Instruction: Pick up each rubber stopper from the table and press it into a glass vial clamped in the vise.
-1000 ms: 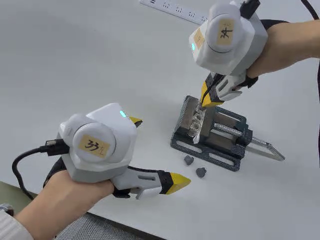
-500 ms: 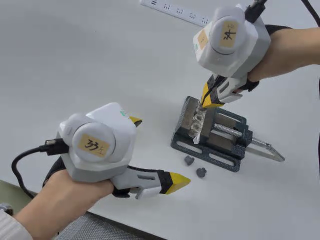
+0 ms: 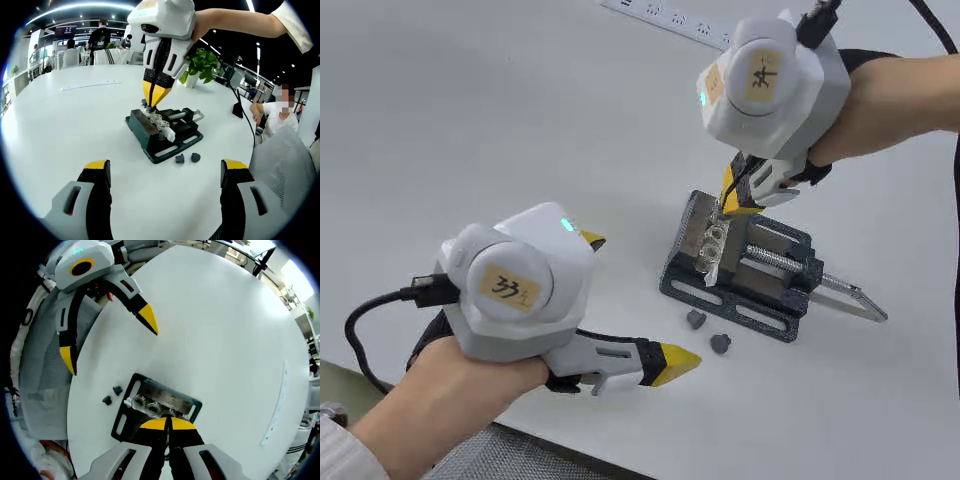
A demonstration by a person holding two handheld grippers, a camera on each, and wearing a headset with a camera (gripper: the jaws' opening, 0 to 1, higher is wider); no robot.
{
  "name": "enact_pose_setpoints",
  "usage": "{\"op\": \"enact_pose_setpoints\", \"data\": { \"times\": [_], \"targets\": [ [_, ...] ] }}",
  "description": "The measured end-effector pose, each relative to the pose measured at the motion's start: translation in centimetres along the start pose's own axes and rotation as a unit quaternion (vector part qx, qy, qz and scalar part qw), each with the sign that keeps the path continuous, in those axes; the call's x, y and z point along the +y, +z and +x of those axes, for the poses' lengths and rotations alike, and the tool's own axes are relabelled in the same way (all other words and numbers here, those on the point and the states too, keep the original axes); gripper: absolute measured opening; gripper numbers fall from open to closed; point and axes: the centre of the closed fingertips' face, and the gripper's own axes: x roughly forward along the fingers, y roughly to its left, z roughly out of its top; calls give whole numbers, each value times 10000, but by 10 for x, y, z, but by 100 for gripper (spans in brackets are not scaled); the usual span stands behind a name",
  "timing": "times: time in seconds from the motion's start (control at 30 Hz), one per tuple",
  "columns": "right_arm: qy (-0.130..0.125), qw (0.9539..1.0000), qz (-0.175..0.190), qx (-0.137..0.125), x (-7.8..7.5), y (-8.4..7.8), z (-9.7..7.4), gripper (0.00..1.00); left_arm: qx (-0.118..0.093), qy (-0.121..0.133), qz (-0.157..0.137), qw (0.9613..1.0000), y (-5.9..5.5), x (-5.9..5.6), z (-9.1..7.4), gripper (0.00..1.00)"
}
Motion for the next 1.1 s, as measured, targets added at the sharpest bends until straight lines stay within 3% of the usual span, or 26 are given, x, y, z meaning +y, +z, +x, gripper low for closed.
{"op": "enact_pose_setpoints", "data": {
  "times": [0.1, 0.33, 0.7, 0.9, 1.1],
  "targets": [
    [38, 9997, 231, -62, -1, 0, 0, 0, -9, -2, 34, 10000, 2, 0, 0, 90],
    [108, 9995, 156, -248, -2, 0, -3, 0, -44, 59, 90, 9999, 10, 4, -4, 90],
    [183, 9958, 544, -710, -4, -2, -4, 0, -32, 74, 99, 9999, 10, 6, -4, 90],
    [256, 9965, 461, -647, -1, -3, -5, 1, -13, 55, 102, 9999, 8, 5, -4, 90],
    [154, 9965, 456, -679, -3, -5, -8, 3, -1, 49, 97, 9999, 7, 5, -3, 90]
  ]
}}
